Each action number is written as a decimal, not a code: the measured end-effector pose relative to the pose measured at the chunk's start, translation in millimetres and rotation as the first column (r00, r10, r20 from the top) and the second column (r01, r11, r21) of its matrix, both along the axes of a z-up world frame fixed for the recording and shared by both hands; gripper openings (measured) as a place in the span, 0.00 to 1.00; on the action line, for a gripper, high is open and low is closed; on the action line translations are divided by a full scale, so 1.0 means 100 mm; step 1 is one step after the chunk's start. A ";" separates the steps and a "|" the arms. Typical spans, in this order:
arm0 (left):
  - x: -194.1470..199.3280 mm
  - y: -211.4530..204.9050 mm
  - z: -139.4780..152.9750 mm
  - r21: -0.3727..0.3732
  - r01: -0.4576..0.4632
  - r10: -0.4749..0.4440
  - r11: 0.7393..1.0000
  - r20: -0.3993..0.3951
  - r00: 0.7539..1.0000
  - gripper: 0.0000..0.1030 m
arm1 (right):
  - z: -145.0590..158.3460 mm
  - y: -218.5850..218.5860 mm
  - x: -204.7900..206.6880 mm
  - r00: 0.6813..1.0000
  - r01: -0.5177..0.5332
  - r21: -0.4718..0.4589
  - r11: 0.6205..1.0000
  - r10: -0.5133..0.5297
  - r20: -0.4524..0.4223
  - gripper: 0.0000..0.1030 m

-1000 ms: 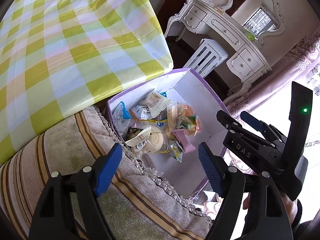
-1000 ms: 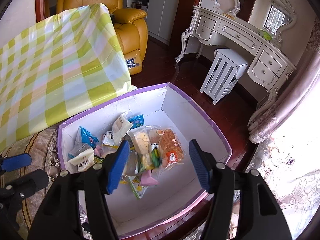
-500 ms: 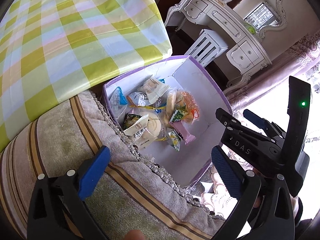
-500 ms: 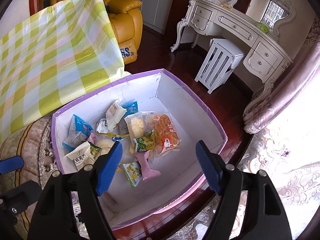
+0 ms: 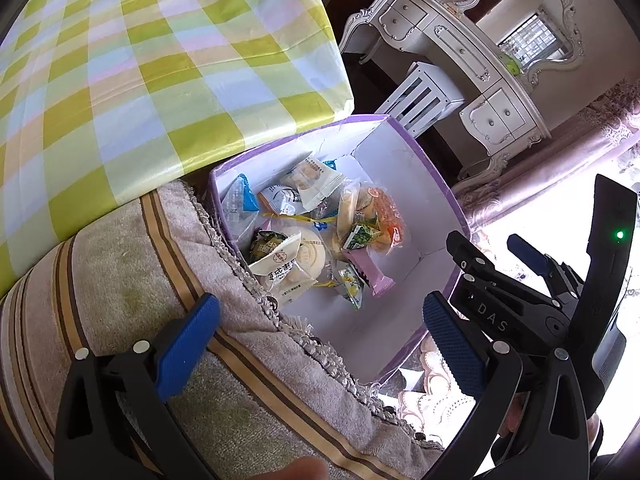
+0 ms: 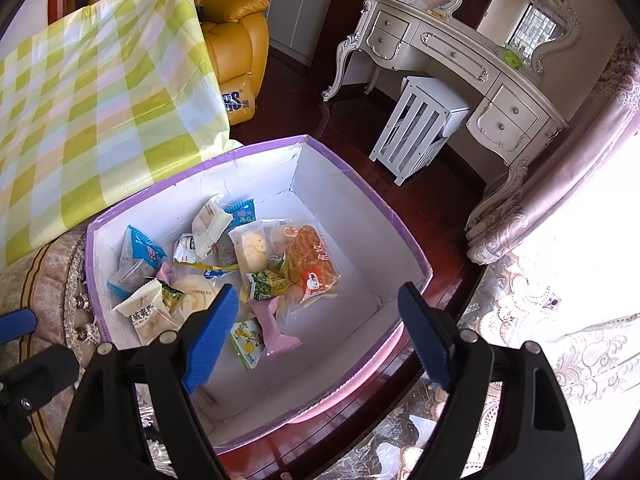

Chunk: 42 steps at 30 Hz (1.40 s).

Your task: Organize snacks

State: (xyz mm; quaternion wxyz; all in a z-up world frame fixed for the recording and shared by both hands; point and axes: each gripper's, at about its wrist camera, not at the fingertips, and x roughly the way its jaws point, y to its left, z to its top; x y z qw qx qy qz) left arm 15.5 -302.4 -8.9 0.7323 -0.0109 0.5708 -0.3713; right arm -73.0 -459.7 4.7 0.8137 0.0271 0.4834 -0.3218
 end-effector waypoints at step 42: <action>0.03 -0.04 -0.04 0.006 0.004 -0.004 1.000 0.000 1.000 0.96 | -0.12 0.01 0.01 1.000 -0.008 0.125 0.992 0.008 -0.003 0.92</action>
